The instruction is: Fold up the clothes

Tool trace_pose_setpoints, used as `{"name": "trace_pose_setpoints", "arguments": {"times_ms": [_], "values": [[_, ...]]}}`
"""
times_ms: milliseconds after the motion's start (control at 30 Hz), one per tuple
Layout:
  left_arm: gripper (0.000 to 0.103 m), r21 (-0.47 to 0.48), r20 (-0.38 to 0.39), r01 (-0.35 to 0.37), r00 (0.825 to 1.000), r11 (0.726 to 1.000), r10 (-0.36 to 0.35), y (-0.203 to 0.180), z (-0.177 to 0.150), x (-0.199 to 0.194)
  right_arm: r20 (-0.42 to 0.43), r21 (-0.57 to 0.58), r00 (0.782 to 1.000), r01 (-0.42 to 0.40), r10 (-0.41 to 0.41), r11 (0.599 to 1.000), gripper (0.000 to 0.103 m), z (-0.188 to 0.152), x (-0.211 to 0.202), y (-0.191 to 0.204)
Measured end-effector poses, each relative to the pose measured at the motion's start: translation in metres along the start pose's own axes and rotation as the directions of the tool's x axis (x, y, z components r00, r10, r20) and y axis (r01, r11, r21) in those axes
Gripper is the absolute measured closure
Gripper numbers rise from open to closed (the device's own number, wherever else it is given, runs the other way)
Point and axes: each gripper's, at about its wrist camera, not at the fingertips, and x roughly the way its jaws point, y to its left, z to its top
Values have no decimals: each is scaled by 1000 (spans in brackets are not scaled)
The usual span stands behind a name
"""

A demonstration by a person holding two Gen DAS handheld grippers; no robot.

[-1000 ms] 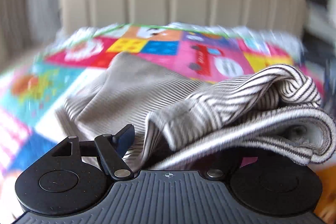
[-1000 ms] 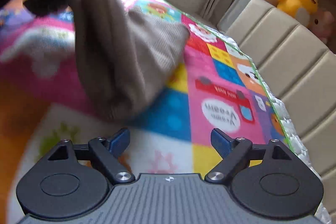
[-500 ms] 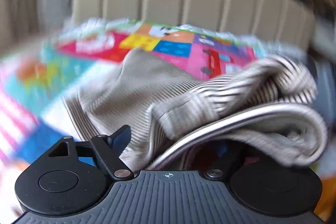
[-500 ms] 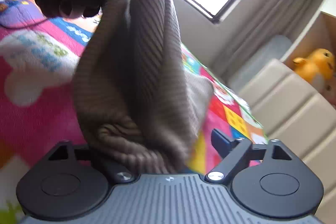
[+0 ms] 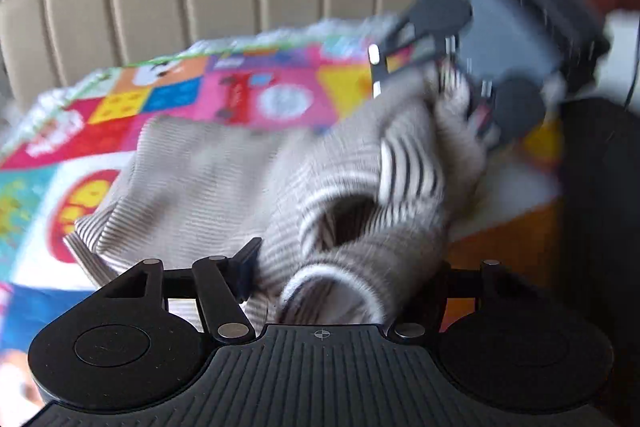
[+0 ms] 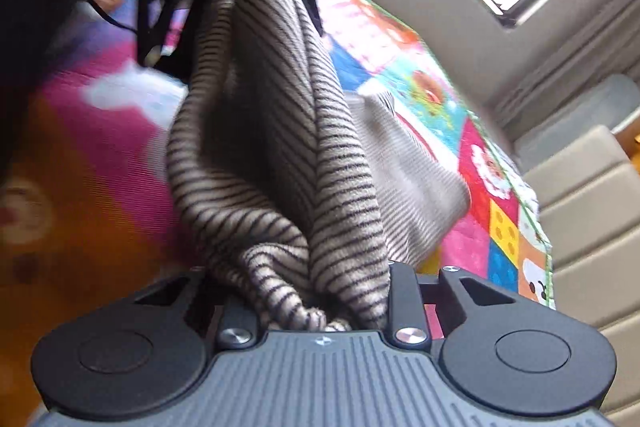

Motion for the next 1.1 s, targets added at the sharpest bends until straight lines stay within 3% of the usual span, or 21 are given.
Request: {"name": "trace_pose_setpoints", "arguments": {"times_ms": [133, 200, 300, 367, 433, 533, 700, 767, 867, 967, 1067, 1100], "values": [[28, -157, 121, 21, 993, 987, -2, 18, 7, -20, 4, 75, 1000, -11, 11, 997, 77, 19, -24, -29], [25, -247, 144, -2, 989, 969, 39, 37, 13, -21, -6, 159, 1000, 17, -16, 987, 66, 25, -12, -56], [20, -347, 131, -122, 976, 930, 176, 70, 16, -8, -32, 270, 998, 59, -53, 961, 51, 27, 25, -88], [20, -418, 98, -199, 960, 887, 262, 91, 13, 1, -65, 325, 995, 92, -75, 941, 35, 25, 58, -105], [20, -454, 61, -245, 951, 857, 305, 102, 6, 7, -97, 370, 990, 128, -99, 920, 24, 19, 88, -115], [17, -474, 9, -301, 938, 827, 347, 111, -6, 14, -105, 477, 986, 162, -127, 864, 0, 5, 116, -130], [11, -461, 15, -308, 935, 832, 355, 109, -10, 10, -93, 656, 989, 147, -114, 740, 0, -23, 113, -134], [10, -448, 15, -311, 935, 838, 355, 107, -7, 11, -103, 713, 987, 162, -127, 682, 0, -29, 108, -132], [9, -397, -5, -346, 927, 850, 375, 105, -3, 17, -127, 809, 982, 183, -138, 558, 0, -28, 85, -122], [9, -392, -7, -353, 925, 850, 381, 105, -2, 18, -77, 877, 993, 110, -90, 468, 0, -26, 63, -110], [9, -387, -9, -359, 922, 849, 386, 105, 0, 19, -19, 964, 999, 11, 27, 266, 0, -39, 55, -99], [9, -385, -9, -361, 922, 849, 388, 105, 1, 19, 15, 985, 997, -27, 73, 172, 0, -46, 58, -95]]}}
